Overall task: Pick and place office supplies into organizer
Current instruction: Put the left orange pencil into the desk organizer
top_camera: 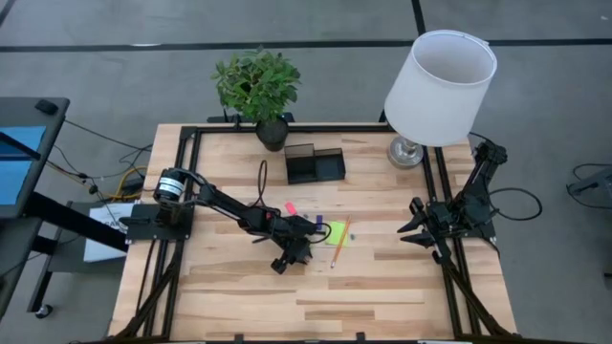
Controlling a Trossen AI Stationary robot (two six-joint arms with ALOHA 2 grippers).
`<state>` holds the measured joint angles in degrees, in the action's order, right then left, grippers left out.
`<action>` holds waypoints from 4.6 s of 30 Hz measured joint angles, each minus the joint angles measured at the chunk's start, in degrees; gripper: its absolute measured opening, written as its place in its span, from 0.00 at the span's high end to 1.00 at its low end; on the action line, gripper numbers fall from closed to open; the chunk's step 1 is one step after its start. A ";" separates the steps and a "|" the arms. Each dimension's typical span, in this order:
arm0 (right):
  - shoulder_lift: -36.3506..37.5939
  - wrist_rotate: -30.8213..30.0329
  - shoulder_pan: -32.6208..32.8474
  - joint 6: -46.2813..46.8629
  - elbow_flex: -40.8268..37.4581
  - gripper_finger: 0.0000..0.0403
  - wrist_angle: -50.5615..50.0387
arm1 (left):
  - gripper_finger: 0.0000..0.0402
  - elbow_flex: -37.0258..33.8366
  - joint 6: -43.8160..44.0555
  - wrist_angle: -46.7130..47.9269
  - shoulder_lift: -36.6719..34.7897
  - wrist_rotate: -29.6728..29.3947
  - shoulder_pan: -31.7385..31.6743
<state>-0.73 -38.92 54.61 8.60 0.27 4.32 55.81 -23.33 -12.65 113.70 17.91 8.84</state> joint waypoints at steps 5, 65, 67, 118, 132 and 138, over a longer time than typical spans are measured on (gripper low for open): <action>0.00 0.02 0.00 0.02 -0.01 0.76 -0.02 | 0.74 0.00 0.00 -0.12 0.03 0.45 0.00; 0.00 0.02 0.02 0.02 -0.02 0.76 -0.02 | 0.98 -0.09 -12.98 -31.83 -16.75 7.80 -4.29; 0.00 0.02 0.00 0.01 -0.01 0.76 0.00 | 0.98 -0.07 -12.96 -33.80 -16.75 9.68 -5.82; 0.00 0.02 0.00 0.02 0.00 0.76 -0.01 | 0.98 -0.48 4.17 -61.67 -2.81 10.62 -33.14; 0.00 0.01 0.01 0.01 -0.01 0.76 -0.02 | 0.98 -0.46 7.73 -71.79 4.71 3.05 -34.01; 0.00 0.02 0.00 0.02 0.00 0.76 -0.02 | 0.98 -0.46 10.01 -76.42 8.41 0.57 -34.34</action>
<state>-0.73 -38.89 54.61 8.62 0.27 4.29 55.35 -13.32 -89.08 122.10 18.48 -25.50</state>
